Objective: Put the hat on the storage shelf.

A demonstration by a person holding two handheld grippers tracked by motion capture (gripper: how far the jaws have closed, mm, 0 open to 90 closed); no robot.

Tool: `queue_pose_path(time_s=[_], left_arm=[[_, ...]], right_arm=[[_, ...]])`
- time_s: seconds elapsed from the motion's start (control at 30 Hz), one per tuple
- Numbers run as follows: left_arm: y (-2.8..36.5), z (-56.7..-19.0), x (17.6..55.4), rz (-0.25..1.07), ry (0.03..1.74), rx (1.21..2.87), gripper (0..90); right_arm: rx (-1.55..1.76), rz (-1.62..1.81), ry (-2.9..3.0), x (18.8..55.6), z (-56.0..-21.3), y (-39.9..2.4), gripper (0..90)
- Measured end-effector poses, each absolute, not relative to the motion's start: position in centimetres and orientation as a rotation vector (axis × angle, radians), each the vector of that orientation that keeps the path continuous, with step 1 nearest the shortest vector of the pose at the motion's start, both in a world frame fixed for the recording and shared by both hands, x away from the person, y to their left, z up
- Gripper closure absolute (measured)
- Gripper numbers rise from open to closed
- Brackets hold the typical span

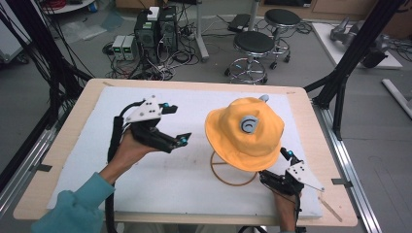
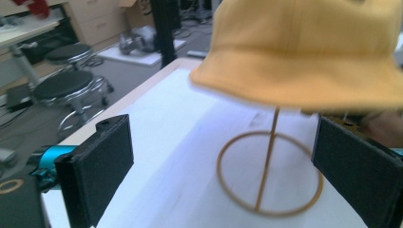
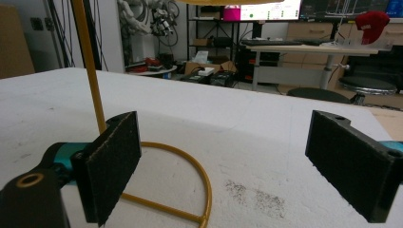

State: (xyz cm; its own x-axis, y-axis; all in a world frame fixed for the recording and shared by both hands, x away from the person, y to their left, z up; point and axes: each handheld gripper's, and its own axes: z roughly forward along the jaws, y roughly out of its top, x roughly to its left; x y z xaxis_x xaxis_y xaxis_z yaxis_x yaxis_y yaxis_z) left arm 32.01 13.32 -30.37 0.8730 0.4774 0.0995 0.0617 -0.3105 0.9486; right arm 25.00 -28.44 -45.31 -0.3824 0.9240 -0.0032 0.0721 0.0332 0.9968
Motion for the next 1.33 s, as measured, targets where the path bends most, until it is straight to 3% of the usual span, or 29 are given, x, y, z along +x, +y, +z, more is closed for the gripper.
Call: queue_pose_path(time_s=[0.6, 1.33], left_arm=[[27.1, -41.2, 28.1, 0.629, 0.71, 1.72, 7.1], [29.8, -44.7, 26.9, 0.702, 0.717, 1.582, 7.1]], right_arm=[[1.046, 1.432, 1.561, 25.0, -45.3, -28.4, 10.4], [1.045, 1.436, 1.556, 25.0, -45.3, -28.5, 10.4]])
